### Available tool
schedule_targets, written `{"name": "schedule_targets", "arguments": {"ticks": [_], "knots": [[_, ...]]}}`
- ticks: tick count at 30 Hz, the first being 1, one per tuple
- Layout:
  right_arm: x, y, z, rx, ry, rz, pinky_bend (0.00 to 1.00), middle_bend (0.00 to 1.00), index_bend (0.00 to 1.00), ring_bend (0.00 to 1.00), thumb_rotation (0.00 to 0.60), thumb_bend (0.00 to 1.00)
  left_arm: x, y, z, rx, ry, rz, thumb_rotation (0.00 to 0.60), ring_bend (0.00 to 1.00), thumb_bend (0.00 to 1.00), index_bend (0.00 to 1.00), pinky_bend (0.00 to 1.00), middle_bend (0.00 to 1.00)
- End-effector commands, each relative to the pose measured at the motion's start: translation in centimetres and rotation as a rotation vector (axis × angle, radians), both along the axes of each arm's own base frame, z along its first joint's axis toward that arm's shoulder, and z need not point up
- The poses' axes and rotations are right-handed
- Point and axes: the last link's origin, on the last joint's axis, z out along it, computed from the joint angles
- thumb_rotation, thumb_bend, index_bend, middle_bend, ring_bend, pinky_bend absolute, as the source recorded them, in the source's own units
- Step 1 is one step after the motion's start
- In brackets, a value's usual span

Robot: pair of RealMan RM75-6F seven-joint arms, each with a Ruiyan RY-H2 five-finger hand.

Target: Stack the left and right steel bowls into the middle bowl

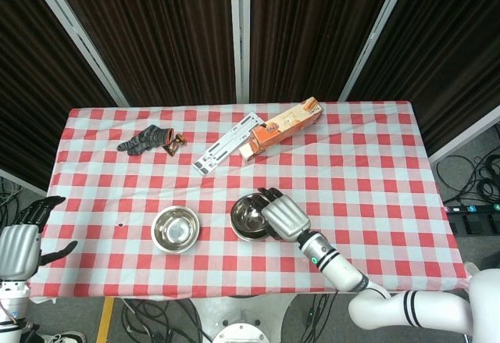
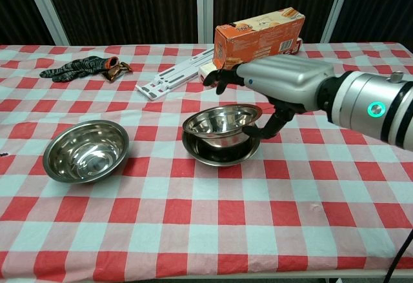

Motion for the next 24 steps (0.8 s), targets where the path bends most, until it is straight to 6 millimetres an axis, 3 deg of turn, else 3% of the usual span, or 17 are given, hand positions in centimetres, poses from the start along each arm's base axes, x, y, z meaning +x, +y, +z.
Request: {"name": "schedule_targets", "arguments": {"ticks": [1,7,11,14,19,24], "knots": [[-0.5,0.4,2.4,-0.041,-0.01,-0.007,0.16,0.17,0.09,0.07,0.6,0.0,0.0,0.0,-0.4,-0.024,0.009,0.002,0.6,0.22,0.11,0.26,0.31,0.3],[-1.6,1.1,4.9,-0.045,0.005,-0.036,0.16,0.17,0.09,0.07,0.6,0.0,0.7,0.3,-1.0,-0.039,0.025,-0.018,0.6,0.22,0.11,0.26,0.31,0.3],[-1.5,1.8,6.0,-0.062,-0.022,-0.03,0.16,0.17,0.09,0.06,0.6,0.0,0.9,0.1,-1.3,-0.059,0.038,-0.018,0.6,0.22,0.11,0.26,0.32,0.3],[-1.2,2.3,7.9,-0.111,-0.07,-0.022,0.16,0.17,0.09,0.07,0.6,0.0,1.0,-0.2,-2.1,-0.114,0.059,-0.016,0.6,0.22,0.11,0.26,0.33,0.3],[-0.8,3.0,11.6,-0.197,-0.153,-0.029,0.16,0.17,0.09,0.07,0.6,0.0,2.0,-0.3,-4.2,-0.226,0.102,-0.057,0.6,0.22,0.11,0.26,0.33,0.3],[-1.2,2.9,14.9,-0.282,-0.194,-0.046,0.16,0.17,0.09,0.07,0.6,0.0,4.8,0.2,-7.0,-0.348,0.163,-0.178,0.6,0.22,0.12,0.26,0.33,0.3]]}}
